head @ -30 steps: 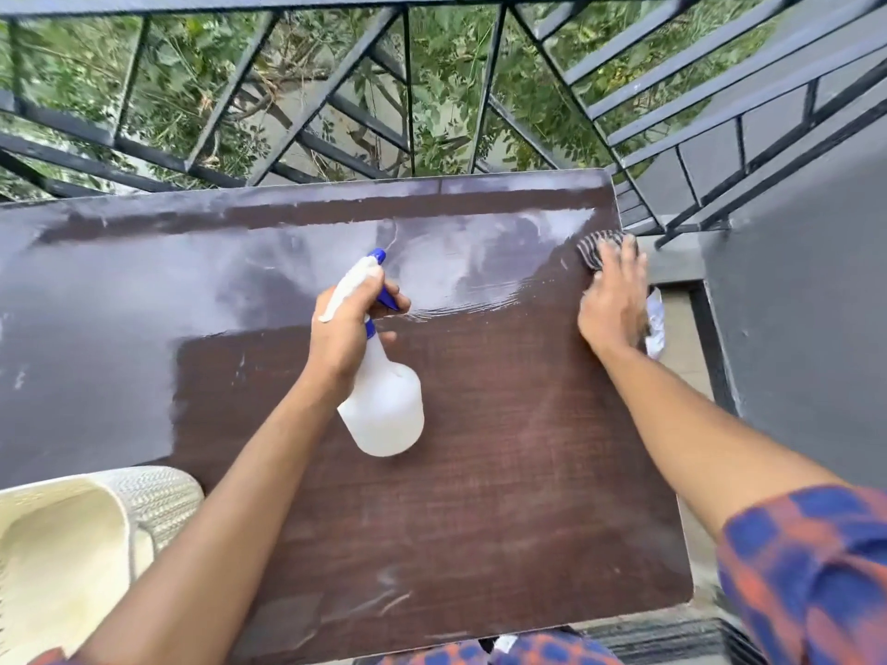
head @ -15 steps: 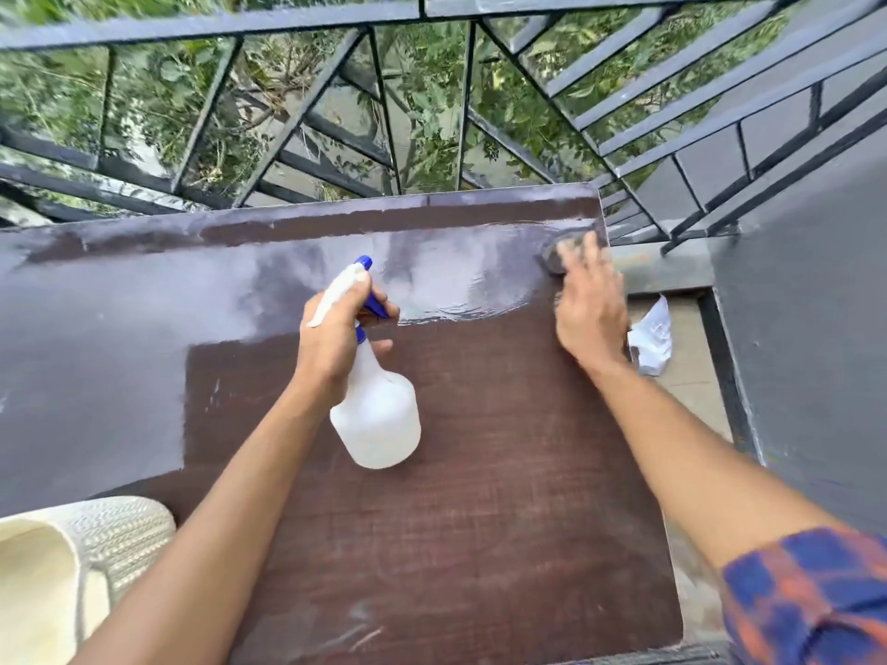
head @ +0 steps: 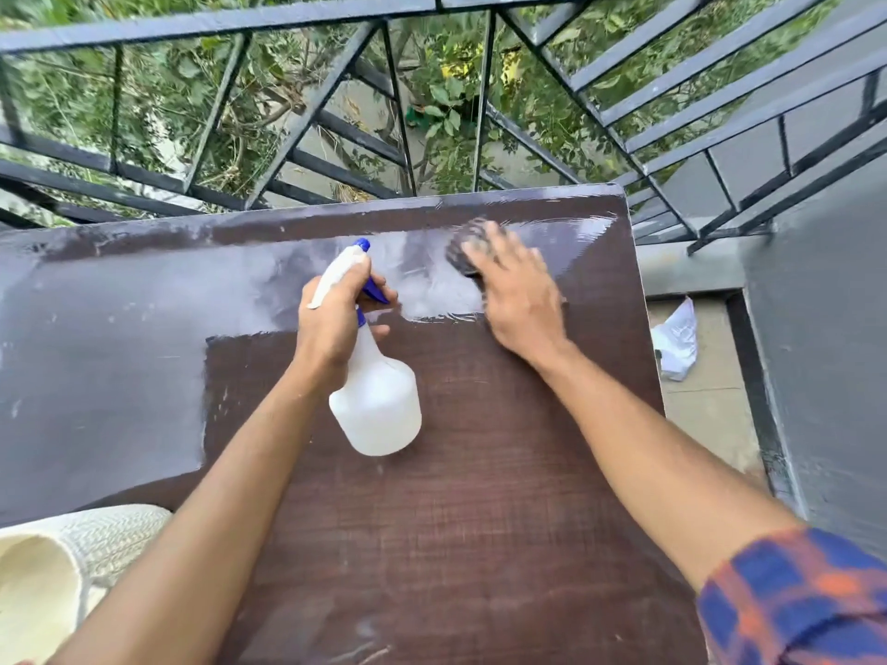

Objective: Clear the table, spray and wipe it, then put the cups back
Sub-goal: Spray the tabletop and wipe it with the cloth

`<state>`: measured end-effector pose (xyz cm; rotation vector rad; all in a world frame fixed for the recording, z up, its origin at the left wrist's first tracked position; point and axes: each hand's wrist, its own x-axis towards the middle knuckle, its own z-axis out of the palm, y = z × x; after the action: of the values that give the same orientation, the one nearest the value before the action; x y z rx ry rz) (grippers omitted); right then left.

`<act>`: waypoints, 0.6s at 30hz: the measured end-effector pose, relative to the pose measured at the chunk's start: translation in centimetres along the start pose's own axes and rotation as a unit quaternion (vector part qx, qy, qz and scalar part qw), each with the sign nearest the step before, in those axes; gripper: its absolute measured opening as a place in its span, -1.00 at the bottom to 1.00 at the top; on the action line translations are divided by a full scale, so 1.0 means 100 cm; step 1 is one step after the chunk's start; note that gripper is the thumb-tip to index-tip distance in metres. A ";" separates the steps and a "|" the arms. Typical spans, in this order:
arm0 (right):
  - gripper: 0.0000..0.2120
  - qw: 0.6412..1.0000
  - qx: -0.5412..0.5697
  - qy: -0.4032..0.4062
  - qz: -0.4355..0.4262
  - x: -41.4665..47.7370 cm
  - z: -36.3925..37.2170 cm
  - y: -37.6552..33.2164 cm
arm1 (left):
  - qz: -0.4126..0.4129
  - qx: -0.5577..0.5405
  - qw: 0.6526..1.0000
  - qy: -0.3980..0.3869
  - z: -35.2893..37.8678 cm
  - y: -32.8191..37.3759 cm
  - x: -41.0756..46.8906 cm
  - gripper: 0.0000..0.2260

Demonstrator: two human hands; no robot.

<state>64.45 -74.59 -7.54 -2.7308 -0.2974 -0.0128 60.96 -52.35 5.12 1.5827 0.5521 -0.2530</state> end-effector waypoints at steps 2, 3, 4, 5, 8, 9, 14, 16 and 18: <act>-0.43 0.995 -0.015 0.046 0.089 -0.004 -0.017 0.035 | -0.002 0.001 1.000 -0.006 -0.002 0.001 0.001 -0.70; -0.43 0.987 -0.021 0.062 0.145 0.001 -0.027 0.054 | -0.001 0.003 1.000 -0.008 -0.004 0.002 0.001 -0.70; -0.45 0.977 -0.020 0.071 0.198 0.010 -0.036 0.071 | 0.002 0.003 1.000 -0.008 -0.005 0.002 0.001 -0.70; -0.46 0.967 -0.013 0.074 0.242 0.021 -0.043 0.081 | 0.003 0.002 1.000 -0.005 -0.008 0.003 0.000 -0.70; -0.44 0.951 -0.010 0.084 0.298 0.057 -0.043 0.063 | 0.003 -0.005 1.000 0.005 -0.021 0.003 -0.003 -0.71; -0.40 0.953 -0.014 0.087 0.289 0.067 -0.035 0.043 | 0.001 -0.007 1.000 0.008 -0.026 0.003 -0.003 -0.71; -0.15 1.000 -0.006 -0.006 0.017 0.077 0.022 -0.094 | 0.003 -0.011 1.000 0.029 -0.056 0.000 -0.005 -0.71; -0.29 0.993 0.013 -0.075 -0.095 0.060 0.041 -0.132 | 0.010 -0.009 0.999 0.040 -0.068 -0.002 -0.004 -0.71; -0.40 0.984 0.018 -0.085 -0.155 0.042 0.049 -0.135 | 0.011 -0.009 0.999 0.051 -0.080 -0.003 -0.003 -0.72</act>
<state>65.54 -59.72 -6.75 -2.6267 -0.7614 0.1398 59.20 -44.58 5.81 1.5906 0.6140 -0.1498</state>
